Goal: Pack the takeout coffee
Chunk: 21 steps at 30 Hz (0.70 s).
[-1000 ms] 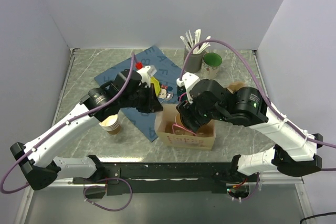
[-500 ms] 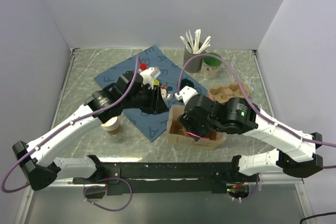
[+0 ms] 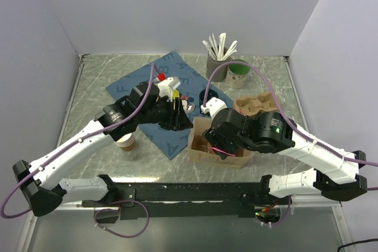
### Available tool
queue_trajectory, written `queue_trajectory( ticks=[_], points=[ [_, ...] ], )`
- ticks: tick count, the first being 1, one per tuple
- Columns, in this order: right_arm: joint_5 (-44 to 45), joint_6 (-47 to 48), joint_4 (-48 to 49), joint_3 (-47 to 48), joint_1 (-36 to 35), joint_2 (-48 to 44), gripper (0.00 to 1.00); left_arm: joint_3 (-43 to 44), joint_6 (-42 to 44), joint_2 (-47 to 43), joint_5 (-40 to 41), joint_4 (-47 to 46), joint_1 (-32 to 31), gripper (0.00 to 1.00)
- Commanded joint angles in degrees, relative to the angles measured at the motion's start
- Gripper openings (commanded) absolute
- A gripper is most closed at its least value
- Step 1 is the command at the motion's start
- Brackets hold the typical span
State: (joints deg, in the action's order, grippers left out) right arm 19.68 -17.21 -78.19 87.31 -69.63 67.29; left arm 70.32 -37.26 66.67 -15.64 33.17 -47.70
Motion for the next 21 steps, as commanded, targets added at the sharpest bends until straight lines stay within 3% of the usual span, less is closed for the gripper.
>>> queue_trajectory(
  ticks=[1, 7, 11, 14, 15, 21],
  points=[
    [2.11, -1.16, -1.17, 0.93, -0.42, -0.84, 0.44, 1.40, -0.63, 1.00, -1.94, -3.55, -0.02, 0.47],
    [2.03, -1.59, -1.52, -0.12, -0.51, -1.63, 0.44, 2.53, -0.45, 3.45, -2.91, -4.87, -0.11, 0.41],
    [2.03, -2.21, -1.44, -1.09, -0.51, -2.16, 0.44, 4.47, 0.78, 4.87, -2.20, -3.99, -0.20, 0.31],
    [1.85, -2.12, -1.35, -0.91, -0.51, -2.16, 0.44, 5.26, 2.35, 5.22, -1.94, -3.99, -0.20, 0.14],
    [2.11, -1.60, -1.78, -0.74, -0.42, -2.07, 0.44, 5.61, 2.88, 5.22, -1.85, -3.90, -0.28, 0.02],
    [3.96, 4.36, -3.37, 0.84, -0.51, -2.86, 0.45, 2.30, 8.51, -0.57, -1.50, -6.96, -0.37, 0.01]
  ],
)
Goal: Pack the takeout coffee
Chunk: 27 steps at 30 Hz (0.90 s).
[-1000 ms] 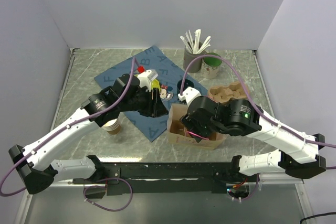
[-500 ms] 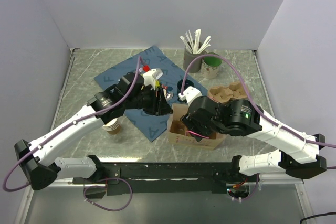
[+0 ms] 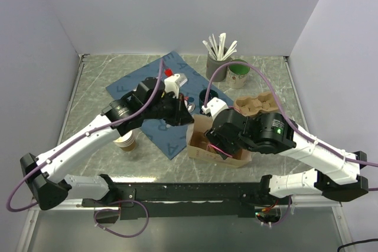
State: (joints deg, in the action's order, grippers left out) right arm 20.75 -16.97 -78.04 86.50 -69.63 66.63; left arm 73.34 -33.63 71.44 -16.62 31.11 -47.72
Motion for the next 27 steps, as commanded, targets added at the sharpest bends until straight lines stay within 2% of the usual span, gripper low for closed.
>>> queue_trajectory(
  ticks=[1, 9, 15, 22, 27],
  points=[
    [2.89, 5.01, -2.91, 1.92, -0.51, -2.29, 0.45, -1.96, 5.41, -7.61, -0.43, -5.97, -0.44, 0.01],
    [4.64, 7.48, -2.03, 2.45, -2.87, 0.25, 0.45, -7.40, 8.58, -11.05, 1.67, -6.41, -0.79, 0.01],
    [10.53, 8.53, -0.37, 1.92, -6.66, 1.66, 0.45, -16.81, 8.40, -19.49, 3.00, -15.38, -1.67, 0.01],
    [11.24, 8.45, 3.07, -1.32, -12.89, 3.15, 0.45, -18.85, 9.55, -21.07, 1.15, -14.50, -1.76, 0.01],
    [14.65, 6.52, 3.25, -1.42, -14.75, 5.87, 0.45, -21.56, 12.26, -25.02, 3.87, -17.57, -2.46, 0.01]
  ],
)
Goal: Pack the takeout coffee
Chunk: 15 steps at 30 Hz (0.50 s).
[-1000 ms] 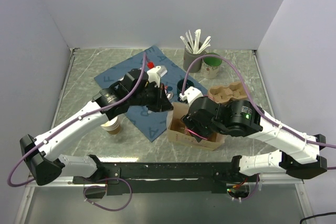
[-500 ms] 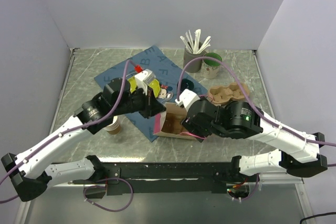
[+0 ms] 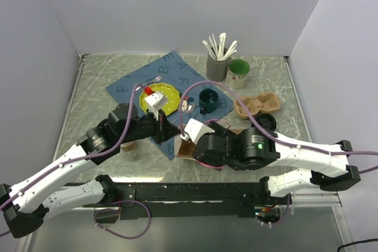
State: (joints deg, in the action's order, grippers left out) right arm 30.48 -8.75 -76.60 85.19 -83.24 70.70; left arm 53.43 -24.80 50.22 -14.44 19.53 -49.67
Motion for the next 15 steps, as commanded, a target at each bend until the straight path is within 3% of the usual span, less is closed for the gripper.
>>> queue_trajectory(
  ticks=[1, 15],
  points=[
    [5.55, -2.05, 1.45, 1.02, -1.13, 2.25, 0.45, -1.84, 5.35, -3.98, 1.87, -7.30, -0.52, 0.01],
    [11.35, -2.94, 3.90, -3.35, 0.54, 4.37, 0.45, -4.83, 13.89, -5.75, -1.82, -9.78, -0.52, 0.01]
  ],
)
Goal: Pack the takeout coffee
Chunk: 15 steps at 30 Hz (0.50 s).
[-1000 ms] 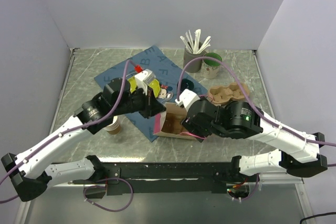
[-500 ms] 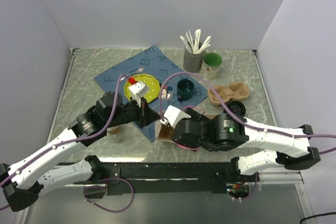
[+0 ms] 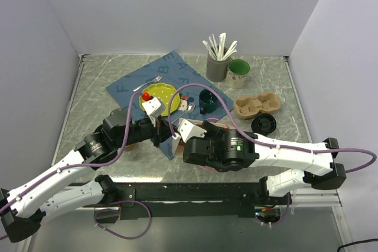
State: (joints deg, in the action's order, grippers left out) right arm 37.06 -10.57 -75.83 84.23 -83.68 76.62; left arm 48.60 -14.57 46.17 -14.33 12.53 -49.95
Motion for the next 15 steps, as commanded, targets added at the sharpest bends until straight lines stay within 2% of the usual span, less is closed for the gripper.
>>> queue_trajectory(
  ticks=[1, 9, 15],
  points=[
    [5.21, -0.77, 3.93, -4.75, 1.06, -2.17, 0.45, 0.18, 3.93, -1.53, -2.11, -2.43, -0.23, 0.01],
    [1.18, 8.19, 14.12, -16.01, 4.05, -10.69, 0.47, -0.96, 1.74, -1.17, -2.20, -4.10, -0.14, 0.01],
    [0.82, 12.58, 19.31, -19.45, 5.46, -12.02, 0.47, -1.22, 0.69, -0.47, -2.99, -4.10, -0.14, 0.01]
  ],
)
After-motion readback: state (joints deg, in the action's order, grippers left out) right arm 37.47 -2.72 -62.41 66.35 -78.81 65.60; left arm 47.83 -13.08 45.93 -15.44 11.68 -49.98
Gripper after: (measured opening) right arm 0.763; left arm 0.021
